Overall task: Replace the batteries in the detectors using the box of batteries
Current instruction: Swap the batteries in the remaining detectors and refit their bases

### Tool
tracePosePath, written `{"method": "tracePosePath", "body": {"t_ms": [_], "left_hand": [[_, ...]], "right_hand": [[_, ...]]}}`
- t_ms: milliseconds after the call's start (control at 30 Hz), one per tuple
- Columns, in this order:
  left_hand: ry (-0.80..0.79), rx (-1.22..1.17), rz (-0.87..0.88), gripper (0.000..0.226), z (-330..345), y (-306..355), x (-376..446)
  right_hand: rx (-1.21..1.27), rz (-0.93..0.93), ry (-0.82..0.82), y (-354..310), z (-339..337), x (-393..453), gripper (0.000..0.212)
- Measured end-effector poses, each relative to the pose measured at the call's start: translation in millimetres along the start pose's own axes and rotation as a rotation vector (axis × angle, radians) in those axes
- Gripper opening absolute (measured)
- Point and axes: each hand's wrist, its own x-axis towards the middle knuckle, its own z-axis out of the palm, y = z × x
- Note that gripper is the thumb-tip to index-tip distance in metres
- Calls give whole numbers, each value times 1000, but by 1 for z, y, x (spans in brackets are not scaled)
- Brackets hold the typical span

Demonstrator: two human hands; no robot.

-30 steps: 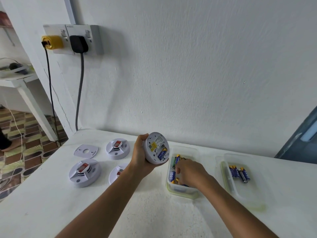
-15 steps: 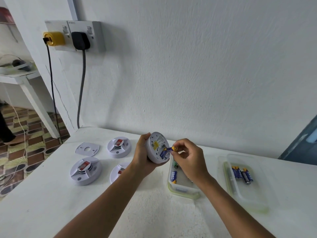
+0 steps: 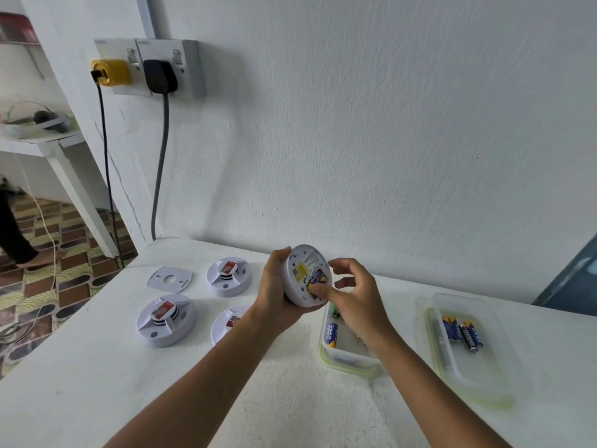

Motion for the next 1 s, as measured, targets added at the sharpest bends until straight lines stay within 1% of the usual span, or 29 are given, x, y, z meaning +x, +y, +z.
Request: {"method": "tracePosePath", "body": {"t_ms": [133,200,300,367,433,500,600,667,833,1000], "left_hand": [[-26,-4,5,46,4,1,-1],[-39,-21,-7,46,4,0,-2],[-56,14,-35,47,4,4,-5],[-72,61,-80,48,5,9,-8],[-99,122,-122,49,7,16,-12],[-133,187,-146,49,10,23,-16],[-160,204,-171,51,12,28,-20],[-161,214,-177,52,11,29,-20],[-177,241,-190,54,6,31,-23],[-173,272,-176,54,6,33,-27]], "right_hand": [[87,128,-7,-8,-1,4,71],[123,184,-58,-12,-4,5,82],[129,228,-140,-16,-7,5,89],[142,198,-205,-18,-8,4,78],[252,173,-275,-25,-11,3,60],[369,209,-301,-32,-14,2,54],[410,206,-313,-38,-16,-1,43],[428,216,-306,-38,-14,-5,42],[450,214,-326,-36,-14,-8,49],[456,214,-339,-36,-12,-10,48]]}}
